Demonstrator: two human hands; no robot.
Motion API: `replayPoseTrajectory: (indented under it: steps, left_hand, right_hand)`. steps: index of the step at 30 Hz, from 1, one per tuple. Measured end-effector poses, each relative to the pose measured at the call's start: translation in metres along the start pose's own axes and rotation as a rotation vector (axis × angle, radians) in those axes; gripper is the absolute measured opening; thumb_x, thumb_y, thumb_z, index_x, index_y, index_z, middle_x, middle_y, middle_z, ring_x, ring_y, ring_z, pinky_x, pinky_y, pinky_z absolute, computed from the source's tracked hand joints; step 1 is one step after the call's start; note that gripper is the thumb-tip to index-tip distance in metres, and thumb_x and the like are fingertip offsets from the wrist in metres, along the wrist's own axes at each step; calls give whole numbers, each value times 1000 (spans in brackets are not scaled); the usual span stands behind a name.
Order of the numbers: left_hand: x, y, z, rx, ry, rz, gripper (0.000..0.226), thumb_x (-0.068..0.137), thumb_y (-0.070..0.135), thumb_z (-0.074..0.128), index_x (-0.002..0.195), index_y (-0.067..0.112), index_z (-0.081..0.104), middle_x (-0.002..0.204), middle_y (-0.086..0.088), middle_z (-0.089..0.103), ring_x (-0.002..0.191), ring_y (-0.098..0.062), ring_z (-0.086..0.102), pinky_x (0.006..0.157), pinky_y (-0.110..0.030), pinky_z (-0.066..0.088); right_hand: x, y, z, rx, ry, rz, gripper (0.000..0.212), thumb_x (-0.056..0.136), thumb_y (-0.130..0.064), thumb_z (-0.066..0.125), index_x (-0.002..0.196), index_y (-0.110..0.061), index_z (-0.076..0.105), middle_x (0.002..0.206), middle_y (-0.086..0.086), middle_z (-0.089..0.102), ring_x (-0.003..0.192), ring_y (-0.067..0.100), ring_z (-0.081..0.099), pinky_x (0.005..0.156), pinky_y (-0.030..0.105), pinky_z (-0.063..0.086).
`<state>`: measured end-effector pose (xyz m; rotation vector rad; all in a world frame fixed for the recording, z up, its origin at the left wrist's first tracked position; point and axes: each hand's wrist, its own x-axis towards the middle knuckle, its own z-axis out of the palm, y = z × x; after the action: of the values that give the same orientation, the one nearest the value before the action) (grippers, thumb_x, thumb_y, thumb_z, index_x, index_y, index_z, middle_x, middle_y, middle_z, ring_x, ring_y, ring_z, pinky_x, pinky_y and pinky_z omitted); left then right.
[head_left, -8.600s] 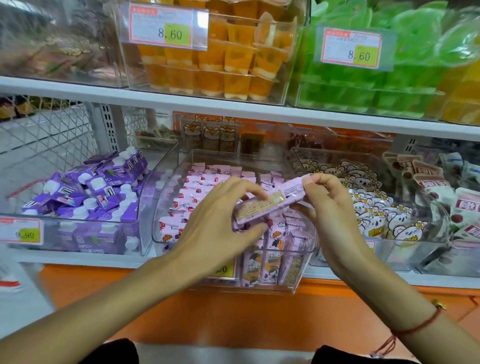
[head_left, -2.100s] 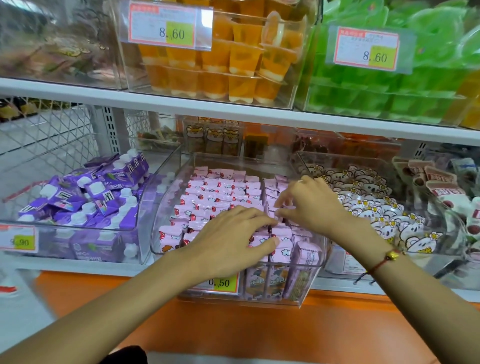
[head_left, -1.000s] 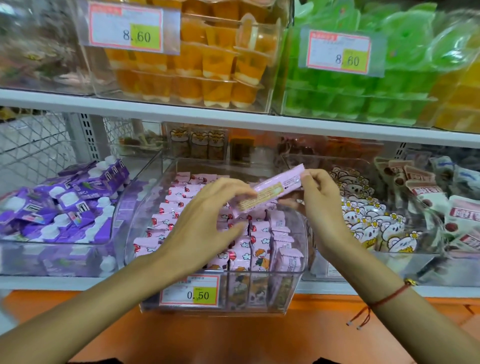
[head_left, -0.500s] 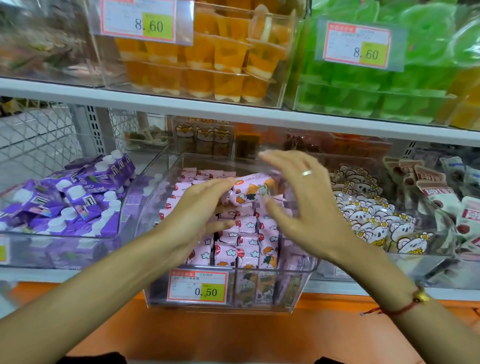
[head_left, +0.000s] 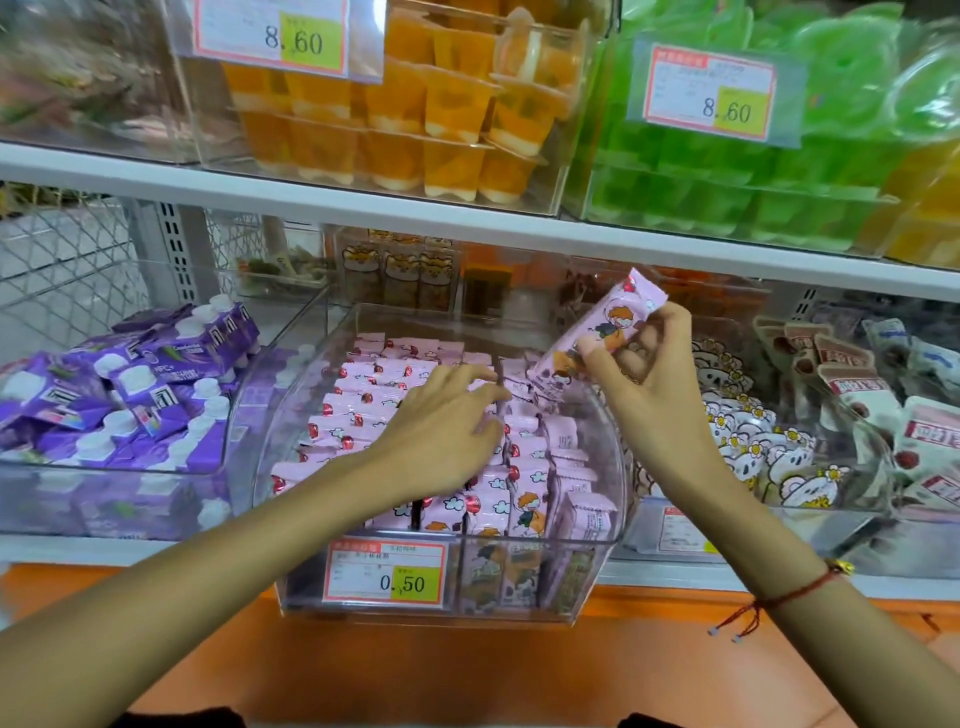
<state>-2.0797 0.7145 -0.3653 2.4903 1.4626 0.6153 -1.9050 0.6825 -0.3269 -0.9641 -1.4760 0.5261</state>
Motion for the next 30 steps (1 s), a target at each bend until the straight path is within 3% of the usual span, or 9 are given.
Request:
replayPoseTrajectory:
  steps: [3, 5, 6, 10, 15, 18, 22, 27, 30]
  left_hand:
    - [6, 4, 4, 125, -108, 34, 45, 99, 40, 32, 140, 25, 41, 150, 5, 31, 135, -15, 20, 106, -35, 21]
    - [4, 7, 5, 159, -125, 60, 46, 99, 44, 31, 141, 26, 41, 149, 5, 32, 134, -13, 20, 106, -35, 20]
    - [1, 8, 4, 172, -104, 87, 47, 98, 45, 31, 140, 27, 41, 148, 6, 33, 133, -12, 20, 105, -34, 19]
    - [-18, 9, 0, 116, -48, 171, 40, 97, 47, 35, 131, 30, 48, 137, 11, 39, 126, -8, 23, 96, -27, 21]
    - [-33, 7, -4, -38, -60, 159, 26, 97, 44, 38, 115, 34, 55, 97, 19, 44, 103, -7, 39, 80, -24, 32]
    - [-36, 4, -6, -51, -42, 168, 27, 96, 45, 40, 117, 37, 56, 109, 18, 50, 108, -5, 40, 88, -28, 38]
    - [-39, 3, -8, -60, -17, 170, 30, 95, 46, 42, 119, 37, 57, 115, 19, 51, 112, -4, 41, 90, -31, 41]
    - [-38, 6, -11, -61, 32, 136, 29, 95, 47, 42, 115, 35, 59, 94, 24, 46, 96, -3, 44, 83, -32, 45]
    - [-35, 5, -10, -43, 61, 106, 25, 95, 43, 43, 113, 36, 59, 102, 20, 55, 99, -5, 47, 79, -31, 44]
  right_hand:
    - [-2, 0, 0, -18, -8, 44, 51, 93, -5, 54, 129, -23, 23, 100, 5, 58, 79, 31, 65, 74, 38, 56]
    - [-2, 2, 1, -90, -33, 50, 48, 93, -7, 55, 128, -23, 26, 100, 1, 59, 81, 40, 63, 76, 56, 51]
    - [-2, 3, 1, -115, -48, 44, 44, 92, -9, 56, 123, -24, 28, 98, -4, 59, 80, 37, 65, 75, 58, 50]
    - [0, 8, -1, -245, -105, -36, 40, 88, -16, 65, 112, -28, 35, 89, -8, 61, 78, 18, 67, 70, 48, 56]
    - [2, 12, 2, -417, -264, -83, 42, 83, -16, 71, 108, -24, 39, 88, -2, 62, 74, 4, 60, 62, 18, 48]
    - [4, 13, 3, -514, -361, -65, 41, 79, -15, 75, 104, -22, 44, 98, -1, 56, 73, 7, 55, 65, 27, 51]
    - [4, 16, 3, -547, -425, -83, 31, 79, -20, 75, 101, -19, 53, 98, 1, 67, 84, 12, 63, 77, 33, 52]
    - [2, 25, 9, -1123, -619, -252, 30, 93, -38, 52, 119, -27, 63, 119, -4, 60, 110, 18, 48, 88, 29, 35]
    - [2, 24, 10, -1161, -683, -279, 33, 97, -29, 41, 126, -34, 58, 122, -6, 62, 112, 20, 51, 88, 30, 34]
